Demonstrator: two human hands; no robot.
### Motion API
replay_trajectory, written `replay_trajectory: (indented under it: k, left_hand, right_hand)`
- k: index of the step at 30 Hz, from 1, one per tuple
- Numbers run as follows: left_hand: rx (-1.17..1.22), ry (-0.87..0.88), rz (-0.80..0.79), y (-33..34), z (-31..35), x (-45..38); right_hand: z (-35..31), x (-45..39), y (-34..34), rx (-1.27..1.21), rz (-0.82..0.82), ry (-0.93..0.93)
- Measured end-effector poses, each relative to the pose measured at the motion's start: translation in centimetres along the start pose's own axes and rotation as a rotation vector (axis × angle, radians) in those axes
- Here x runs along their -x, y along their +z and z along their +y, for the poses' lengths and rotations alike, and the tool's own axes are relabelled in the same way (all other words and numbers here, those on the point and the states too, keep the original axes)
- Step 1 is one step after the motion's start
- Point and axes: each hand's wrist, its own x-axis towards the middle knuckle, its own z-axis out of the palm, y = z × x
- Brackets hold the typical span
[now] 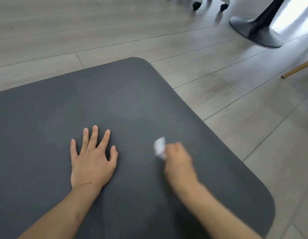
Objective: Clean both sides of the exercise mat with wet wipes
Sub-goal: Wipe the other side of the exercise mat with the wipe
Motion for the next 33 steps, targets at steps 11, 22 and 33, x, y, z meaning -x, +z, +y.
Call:
replay_trajectory:
  k: [11,22,33]
  left_hand:
    - [0.010,-0.001,0.015,-0.1,0.0,0.0]
    - [0.012,-0.002,0.025,-0.1,-0.1,0.1]
    - [0.022,-0.002,0.026,-0.2,0.0,0.0]
  right_hand:
    - [10.8,-9.0,-4.3,0.214,0.072,0.209]
    - [6.2,-3.7,-2.1,0.134,-0.032,-0.167]
    - [-0.7,4.9,-0.7,-0.039,-0.123,-0.310]
